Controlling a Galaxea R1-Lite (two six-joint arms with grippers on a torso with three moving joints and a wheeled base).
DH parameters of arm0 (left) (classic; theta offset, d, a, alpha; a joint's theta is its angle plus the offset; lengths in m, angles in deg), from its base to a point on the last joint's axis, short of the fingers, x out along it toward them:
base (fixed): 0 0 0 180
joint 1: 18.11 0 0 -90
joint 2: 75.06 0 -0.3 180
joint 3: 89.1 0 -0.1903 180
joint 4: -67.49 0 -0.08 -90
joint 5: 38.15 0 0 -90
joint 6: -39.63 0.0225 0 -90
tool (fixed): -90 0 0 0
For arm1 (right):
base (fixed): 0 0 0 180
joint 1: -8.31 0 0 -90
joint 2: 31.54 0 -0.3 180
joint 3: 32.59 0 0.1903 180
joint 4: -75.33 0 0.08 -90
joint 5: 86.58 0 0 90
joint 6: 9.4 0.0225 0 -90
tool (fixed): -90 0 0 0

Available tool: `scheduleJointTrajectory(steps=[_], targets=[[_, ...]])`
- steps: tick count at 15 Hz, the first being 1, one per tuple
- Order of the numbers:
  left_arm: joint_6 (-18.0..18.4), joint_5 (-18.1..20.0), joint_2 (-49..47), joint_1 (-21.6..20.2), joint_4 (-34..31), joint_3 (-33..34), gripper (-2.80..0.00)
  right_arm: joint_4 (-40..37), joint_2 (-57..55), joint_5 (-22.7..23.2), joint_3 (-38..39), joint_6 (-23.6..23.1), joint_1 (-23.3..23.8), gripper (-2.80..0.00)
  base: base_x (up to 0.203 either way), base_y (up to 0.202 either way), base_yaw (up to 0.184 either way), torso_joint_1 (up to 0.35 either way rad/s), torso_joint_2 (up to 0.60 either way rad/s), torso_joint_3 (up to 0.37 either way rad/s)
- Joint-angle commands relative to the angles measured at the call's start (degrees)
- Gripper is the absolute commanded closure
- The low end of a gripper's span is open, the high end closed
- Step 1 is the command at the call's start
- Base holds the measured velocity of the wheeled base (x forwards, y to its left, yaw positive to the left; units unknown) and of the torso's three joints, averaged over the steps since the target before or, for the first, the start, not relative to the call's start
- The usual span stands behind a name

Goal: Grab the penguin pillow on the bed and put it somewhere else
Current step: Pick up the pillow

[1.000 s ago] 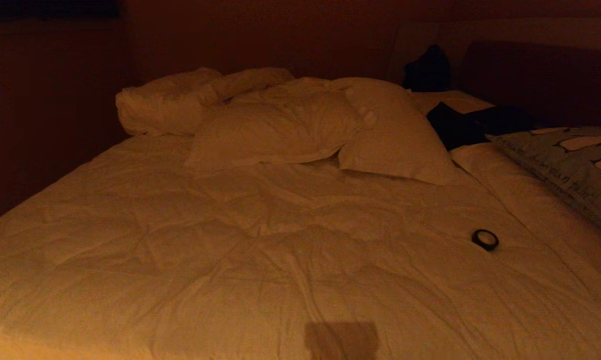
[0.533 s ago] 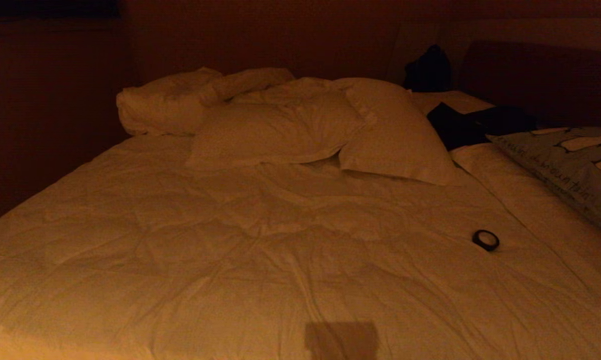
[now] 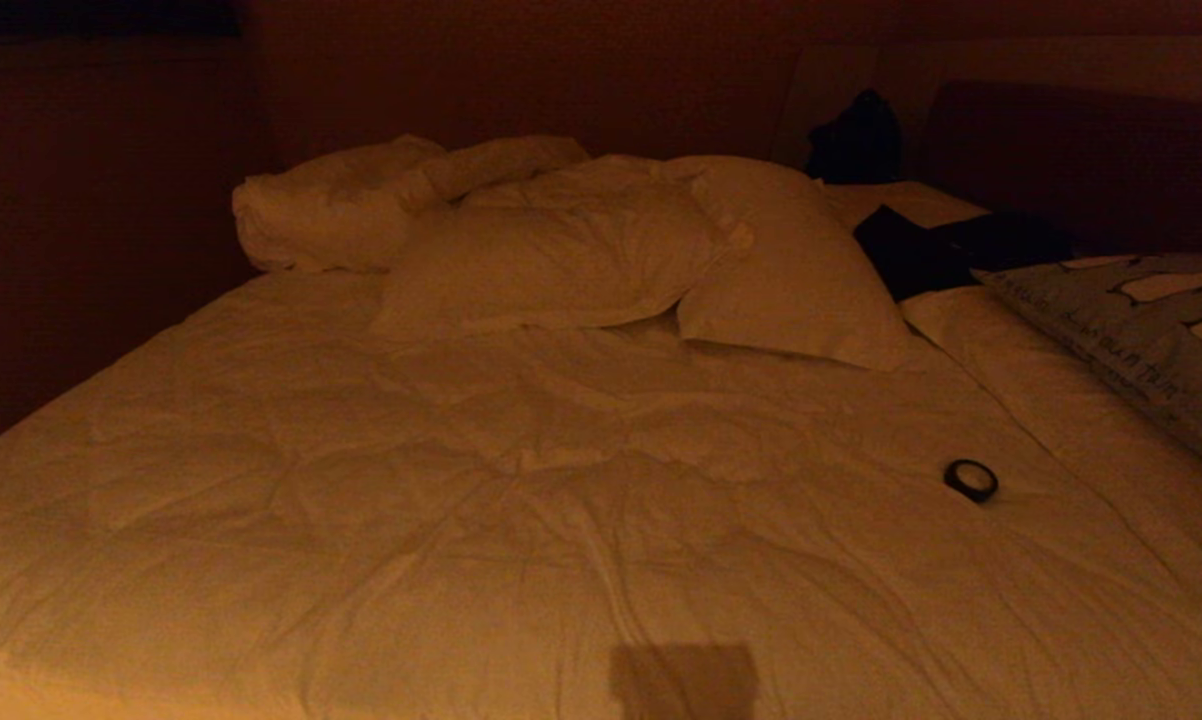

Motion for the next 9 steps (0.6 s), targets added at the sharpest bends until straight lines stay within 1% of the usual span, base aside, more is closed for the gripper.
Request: scheduleJointTrajectory(steps=[1,5,7,9], targets=[[0.0,0.0,0.0,0.0,0.0,0.2,0.0,10.2,2.7,-9.8,3.0,-8.3,0.0,0.0,0.0,0.0,0.0,0.0,0.0,0.0],[0.0,0.0,0.0,0.0,0.0,0.2,0.0,10.6,2.9,-9.8,4.6,-8.6,0.0,0.0,0.0,0.0,0.0,0.0,0.0,0.0],[0.0,0.0,0.0,0.0,0.0,0.2,0.0,11.7,2.9,-9.9,7.0,-8.6,0.0,0.0,0.0,0.0,0.0,0.0,0.0,0.0],[0.0,0.0,0.0,0.0,0.0,0.2,0.0,17.9,2.9,-10.0,10.8,-8.7,0.0,0.0,0.0,0.0,0.0,0.0,0.0,0.0]])
